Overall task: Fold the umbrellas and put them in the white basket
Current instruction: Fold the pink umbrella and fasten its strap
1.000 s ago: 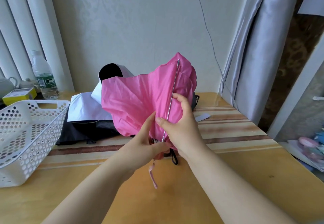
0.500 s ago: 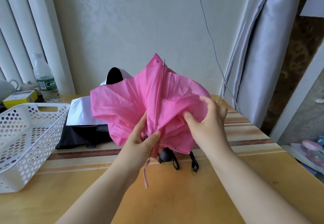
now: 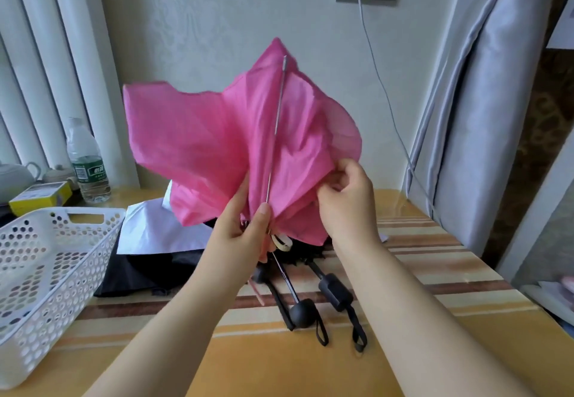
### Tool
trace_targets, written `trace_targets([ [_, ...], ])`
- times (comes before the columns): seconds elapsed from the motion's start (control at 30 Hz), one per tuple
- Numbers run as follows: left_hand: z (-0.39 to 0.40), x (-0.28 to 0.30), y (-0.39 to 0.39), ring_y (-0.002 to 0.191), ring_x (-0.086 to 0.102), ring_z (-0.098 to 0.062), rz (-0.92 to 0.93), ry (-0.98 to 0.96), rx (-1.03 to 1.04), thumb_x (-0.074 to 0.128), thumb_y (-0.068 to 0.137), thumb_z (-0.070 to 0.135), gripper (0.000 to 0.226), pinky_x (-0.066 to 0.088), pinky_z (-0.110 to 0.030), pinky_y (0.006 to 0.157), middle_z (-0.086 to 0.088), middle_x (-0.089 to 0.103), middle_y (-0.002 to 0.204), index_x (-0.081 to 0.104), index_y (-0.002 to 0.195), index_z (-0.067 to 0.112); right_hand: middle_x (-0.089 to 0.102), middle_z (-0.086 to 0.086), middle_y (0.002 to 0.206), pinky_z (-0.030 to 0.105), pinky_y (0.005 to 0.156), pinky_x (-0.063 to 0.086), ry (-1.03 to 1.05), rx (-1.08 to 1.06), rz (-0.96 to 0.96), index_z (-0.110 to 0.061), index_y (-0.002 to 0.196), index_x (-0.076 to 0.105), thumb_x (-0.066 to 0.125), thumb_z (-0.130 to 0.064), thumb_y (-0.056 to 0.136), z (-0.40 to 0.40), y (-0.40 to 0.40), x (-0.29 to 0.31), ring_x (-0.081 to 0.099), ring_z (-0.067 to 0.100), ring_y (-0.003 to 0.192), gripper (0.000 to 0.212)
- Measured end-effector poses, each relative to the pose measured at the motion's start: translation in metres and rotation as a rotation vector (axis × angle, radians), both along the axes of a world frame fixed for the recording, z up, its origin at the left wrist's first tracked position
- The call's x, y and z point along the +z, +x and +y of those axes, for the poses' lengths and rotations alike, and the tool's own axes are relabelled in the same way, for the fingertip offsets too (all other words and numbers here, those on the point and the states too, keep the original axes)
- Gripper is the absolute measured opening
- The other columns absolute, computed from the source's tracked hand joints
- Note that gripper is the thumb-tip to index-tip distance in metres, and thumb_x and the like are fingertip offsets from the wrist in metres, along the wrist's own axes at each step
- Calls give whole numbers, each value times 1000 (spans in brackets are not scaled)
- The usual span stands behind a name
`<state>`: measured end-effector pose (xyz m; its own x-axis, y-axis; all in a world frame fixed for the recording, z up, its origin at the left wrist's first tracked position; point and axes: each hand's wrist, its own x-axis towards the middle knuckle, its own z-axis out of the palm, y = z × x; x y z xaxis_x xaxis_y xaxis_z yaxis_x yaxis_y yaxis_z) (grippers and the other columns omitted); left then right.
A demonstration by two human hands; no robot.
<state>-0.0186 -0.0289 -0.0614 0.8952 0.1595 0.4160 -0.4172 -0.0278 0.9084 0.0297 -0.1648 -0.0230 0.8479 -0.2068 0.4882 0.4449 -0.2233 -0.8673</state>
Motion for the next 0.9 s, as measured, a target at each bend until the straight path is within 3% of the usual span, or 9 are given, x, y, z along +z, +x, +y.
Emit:
trace_targets([
  [0.17,15,-46,-3,47,46,-11,156,-201,98,45,100,15,41,42,-22,43,-5,50,64,47,136,35,64,-5,93,29,75,49,-27,-37,89,-30,92,56,56,-1,87,-1,-3,-54,62,12,85,30],
  [0.3,15,-72,-8,43,41,-10,200,-186,105,44,100,9,48,38,-22,42,4,43,50,42,141,34,64,-8,99,41,75,57,88,-60,252,-42,95,49,47,-9,96,-4,-8,-87,68,21,83,33],
  [0.4,16,-80,-11,46,46,-15,209,-174,82,47,99,8,51,40,-22,43,2,49,50,40,140,37,66,-6,107,36,83,57,169,75,337,-39,101,52,46,-5,98,-5,-9,-94,69,17,95,34],
  [0.47,18,-85,-12,49,48,-18,220,-194,68,50,97,8,53,42,-22,44,-2,51,52,40,138,40,68,-6,105,34,86,55,93,116,317,-34,104,55,56,-4,92,-5,-10,-94,67,12,98,33],
  [0.6,24,-90,-13,52,51,-19,236,-255,62,55,94,8,56,46,-27,49,-1,55,59,42,136,41,69,-6,87,28,72,51,-20,2,154,-26,90,60,59,-1,86,-11,-13,-86,66,10,83,25],
  [0.7,27,-91,-10,52,50,-20,238,-303,51,57,92,5,56,45,-31,51,0,58,65,46,132,42,66,-4,86,24,69,44,88,38,98,-23,88,52,48,9,88,-15,-18,-90,60,10,77,32],
  [0.83,27,-92,-9,52,49,-20,245,-319,-3,58,90,5,56,46,-28,50,1,60,69,46,131,41,63,0,105,26,73,56,529,323,321,-19,106,55,38,9,97,-12,-20,-100,65,16,93,35],
  [0.9,27,-91,-9,55,53,-21,273,-326,-72,63,84,12,60,50,-32,56,-1,63,73,44,132,43,62,0,116,24,64,56,565,429,367,-29,117,55,36,11,97,-14,-22,-96,68,12,89,49],
])
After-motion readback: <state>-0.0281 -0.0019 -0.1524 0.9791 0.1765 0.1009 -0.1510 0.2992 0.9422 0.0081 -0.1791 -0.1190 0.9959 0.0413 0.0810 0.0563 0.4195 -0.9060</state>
